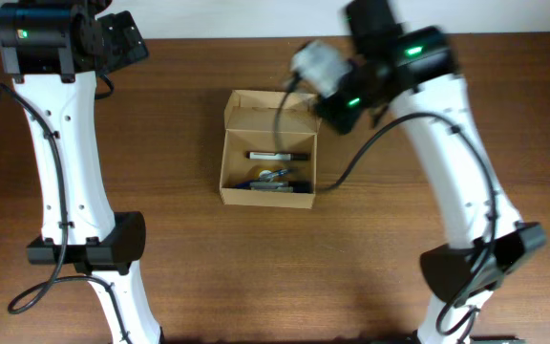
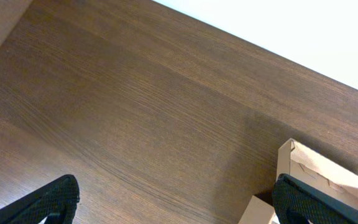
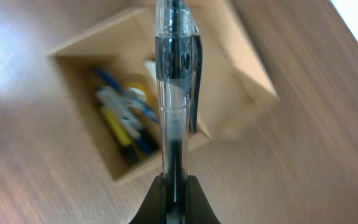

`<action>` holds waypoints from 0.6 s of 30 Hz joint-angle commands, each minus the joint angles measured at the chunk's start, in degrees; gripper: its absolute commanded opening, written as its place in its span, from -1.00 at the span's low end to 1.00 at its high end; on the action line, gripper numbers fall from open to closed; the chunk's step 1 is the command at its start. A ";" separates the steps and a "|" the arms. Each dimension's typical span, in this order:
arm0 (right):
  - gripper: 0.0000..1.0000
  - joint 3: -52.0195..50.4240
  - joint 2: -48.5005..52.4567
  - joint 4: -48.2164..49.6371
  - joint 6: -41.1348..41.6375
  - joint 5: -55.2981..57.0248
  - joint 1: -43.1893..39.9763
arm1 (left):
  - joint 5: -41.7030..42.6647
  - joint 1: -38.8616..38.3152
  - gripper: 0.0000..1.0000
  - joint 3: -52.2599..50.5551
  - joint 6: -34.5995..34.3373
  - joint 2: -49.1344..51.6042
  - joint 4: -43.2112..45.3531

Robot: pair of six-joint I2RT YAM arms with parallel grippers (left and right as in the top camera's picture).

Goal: Pack container
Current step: 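Carry the black pen into the box and release it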

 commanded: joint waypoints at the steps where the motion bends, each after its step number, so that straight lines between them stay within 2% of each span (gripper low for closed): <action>1: -0.93 0.04 2.99 -0.31 -8.90 2.08 6.16 | 0.04 0.31 0.99 -0.22 0.31 0.26 -0.02; 5: -0.93 0.04 7.56 -0.35 -8.87 7.76 10.10 | 0.04 0.31 1.00 -0.22 0.31 0.26 -0.02; 12: -0.92 0.04 17.64 -2.75 -8.83 7.89 10.97 | 0.04 0.31 0.99 -0.22 0.31 0.26 -0.02; 18: -0.92 0.04 24.09 -1.86 -8.76 2.29 9.97 | 0.04 0.31 1.00 -0.22 0.31 0.26 -0.02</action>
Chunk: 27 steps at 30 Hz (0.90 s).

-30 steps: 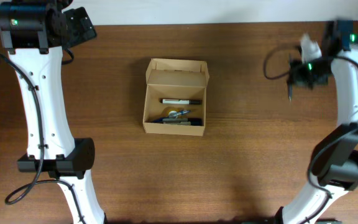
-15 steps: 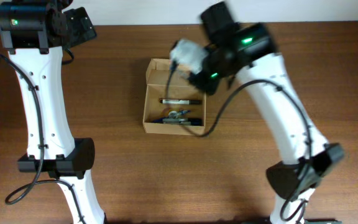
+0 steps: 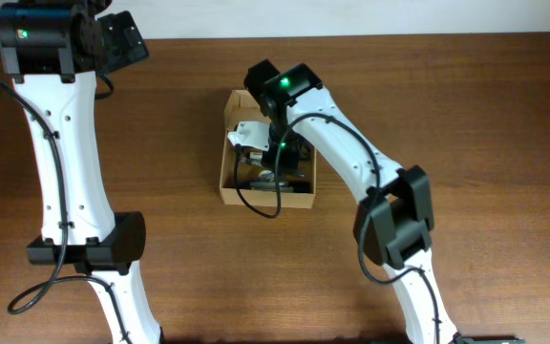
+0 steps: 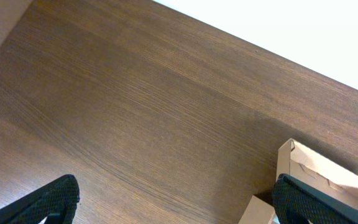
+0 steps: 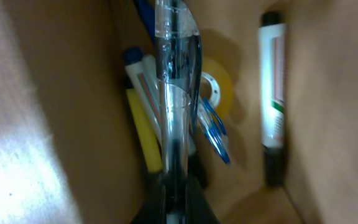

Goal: Pack container
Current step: 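Carry the black pen into the box and release it, then raise both grippers and bring them beside the box's lid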

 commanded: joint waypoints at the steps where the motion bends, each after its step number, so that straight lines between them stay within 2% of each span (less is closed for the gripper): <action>1: -0.92 0.07 2.64 0.48 -0.37 -4.00 -0.59 | 0.04 0.31 0.99 -0.22 0.31 0.26 -0.02; 9: -0.93 0.04 5.99 2.14 2.08 -3.98 -0.33 | 0.04 0.31 1.00 -0.22 0.31 0.26 -0.02; 12: 0.03 0.09 5.84 1.31 4.00 -3.93 -0.28 | 0.04 0.31 0.99 -0.22 0.31 0.26 -0.02; 13: 0.24 0.09 5.64 0.83 4.20 -3.93 -0.31 | 0.04 0.31 1.00 -0.22 0.31 0.26 -0.02; 20: 0.24 0.52 -1.03 -0.24 4.90 -3.41 -0.31 | 0.04 0.31 1.00 -0.22 0.31 0.26 -0.02; 27: 0.20 4.20 -15.87 1.99 17.03 7.56 -0.63 | 0.04 0.31 1.00 -0.22 0.31 0.26 -0.02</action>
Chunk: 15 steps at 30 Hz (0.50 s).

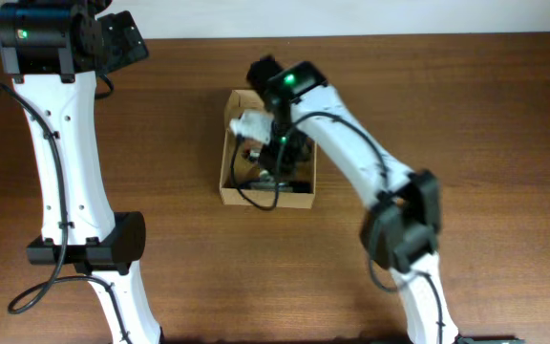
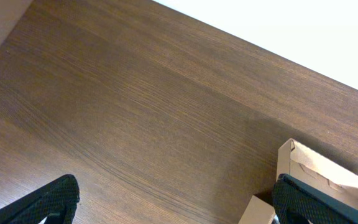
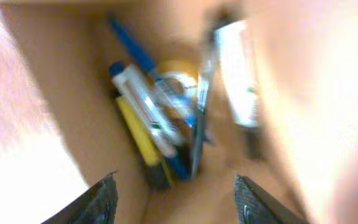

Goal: Pack container
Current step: 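Raise both grippers and bring them beside the box's lid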

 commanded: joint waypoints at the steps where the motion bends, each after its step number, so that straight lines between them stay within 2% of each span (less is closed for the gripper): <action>1: 0.20 3.82 -13.40 1.57 9.11 6.40 -0.59 | 0.04 0.31 1.00 -0.22 0.31 0.26 -0.02; 7: 0.00 3.96 -25.66 6.05 18.82 6.60 -5.99 | 0.04 0.31 1.00 -0.22 0.31 0.26 -0.02; 9: -0.14 3.96 -28.11 6.82 22.67 6.56 -9.77 | 0.02 0.31 1.00 -0.22 0.31 0.26 -0.02; 15: -0.26 3.63 -28.81 5.20 32.89 3.23 -23.23 | 0.72 0.31 1.00 -0.22 0.26 0.26 1.49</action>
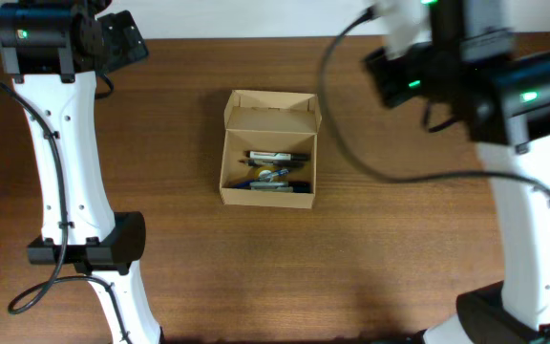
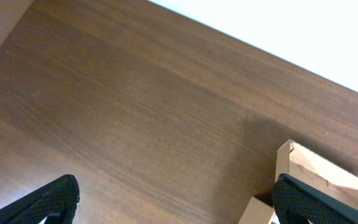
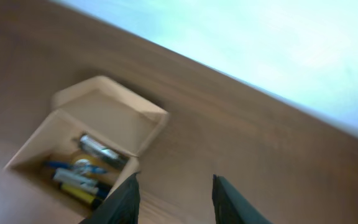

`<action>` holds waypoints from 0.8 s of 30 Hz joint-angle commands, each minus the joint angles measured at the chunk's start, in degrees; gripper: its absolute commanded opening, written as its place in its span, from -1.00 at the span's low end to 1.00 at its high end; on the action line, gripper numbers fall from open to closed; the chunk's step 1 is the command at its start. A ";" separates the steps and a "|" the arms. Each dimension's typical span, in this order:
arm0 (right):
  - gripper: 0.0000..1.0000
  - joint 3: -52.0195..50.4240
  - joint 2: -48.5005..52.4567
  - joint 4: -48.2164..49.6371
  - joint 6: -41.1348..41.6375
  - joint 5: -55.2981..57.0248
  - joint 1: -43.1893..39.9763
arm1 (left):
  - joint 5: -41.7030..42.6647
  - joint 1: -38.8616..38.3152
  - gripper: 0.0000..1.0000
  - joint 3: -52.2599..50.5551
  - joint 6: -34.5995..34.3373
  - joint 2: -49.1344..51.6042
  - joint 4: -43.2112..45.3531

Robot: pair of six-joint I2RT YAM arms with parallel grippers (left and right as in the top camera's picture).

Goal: Pack container
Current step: 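Raise both grippers and bring them beside the box's lid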

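Note:
An open cardboard box (image 1: 268, 148) stands mid-table with its flaps up. Inside lie a black-and-white marker (image 1: 280, 155), a yellow tape roll (image 1: 271, 174) and several pens (image 1: 273, 185). The right wrist view has the box (image 3: 86, 146) down to the left, with the pens inside. My right gripper (image 3: 176, 199) is open and empty, high above the table, right of the box. My left gripper (image 2: 179, 205) is open and empty too, over bare wood at the far left, with a corner of the box (image 2: 309, 174) by its right finger.
The brown wooden table (image 1: 256, 277) runs out on all sides of the box. Its far edge meets a white wall (image 2: 303, 31). The base of the left arm (image 1: 84, 244) stands at the front left.
My right gripper was open low inside the box over the pens. Now it is up and to the right of the box, still open and empty. The left arm has not moved.
My right gripper first held a clear pen above the box. Then it was down inside the box, still shut on the pen. Then it was open with the pen lying among the others. Now it is clear of the box.

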 commanded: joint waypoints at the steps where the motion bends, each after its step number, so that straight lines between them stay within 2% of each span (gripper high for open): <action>1: -0.26 -1.01 2.71 -1.07 9.25 -3.50 -7.39 | 1.66 0.31 1.00 -0.22 0.26 0.26 1.31; 4: -0.28 -1.53 3.98 -1.07 9.22 -8.44 -12.20 | 5.88 0.31 0.99 -0.22 0.26 0.26 1.27; 12: -0.27 -1.64 7.78 -1.03 9.84 -10.49 -17.55 | 6.03 0.31 1.00 -0.22 -0.57 0.26 2.93; 13: -0.26 -1.64 8.41 -1.03 9.84 -10.51 -17.59 | 5.99 0.31 0.84 -0.22 -0.55 0.26 3.02; 15: -0.27 -1.64 9.53 -0.92 9.84 -10.95 -17.57 | 5.95 0.33 -0.37 -0.24 -0.50 0.44 3.34; 16: -0.26 -1.64 10.29 -0.83 9.84 -11.43 -17.57 | 5.99 0.33 -0.74 -0.35 -0.04 0.70 4.02; 17: -0.27 -1.64 11.28 -0.70 9.86 -11.87 -17.51 | 6.01 0.33 -0.88 -0.61 0.31 1.09 5.07; 18: -0.36 -1.64 12.41 -0.66 9.86 -12.07 -17.51 | 6.05 0.33 -0.94 -1.05 0.81 1.60 6.16; 20: -0.64 -1.64 15.21 -0.66 9.90 -13.18 -17.51 | 6.99 0.42 -0.96 -2.19 1.70 3.13 8.09; 22: -0.91 -1.64 18.47 -0.63 11.34 -14.67 -17.53 | 12.55 0.81 -0.97 -3.69 4.48 5.46 9.75; 24: -0.92 -1.64 21.86 -0.59 12.17 -17.03 -17.53 | 20.59 1.51 -0.97 -4.92 8.11 8.59 10.80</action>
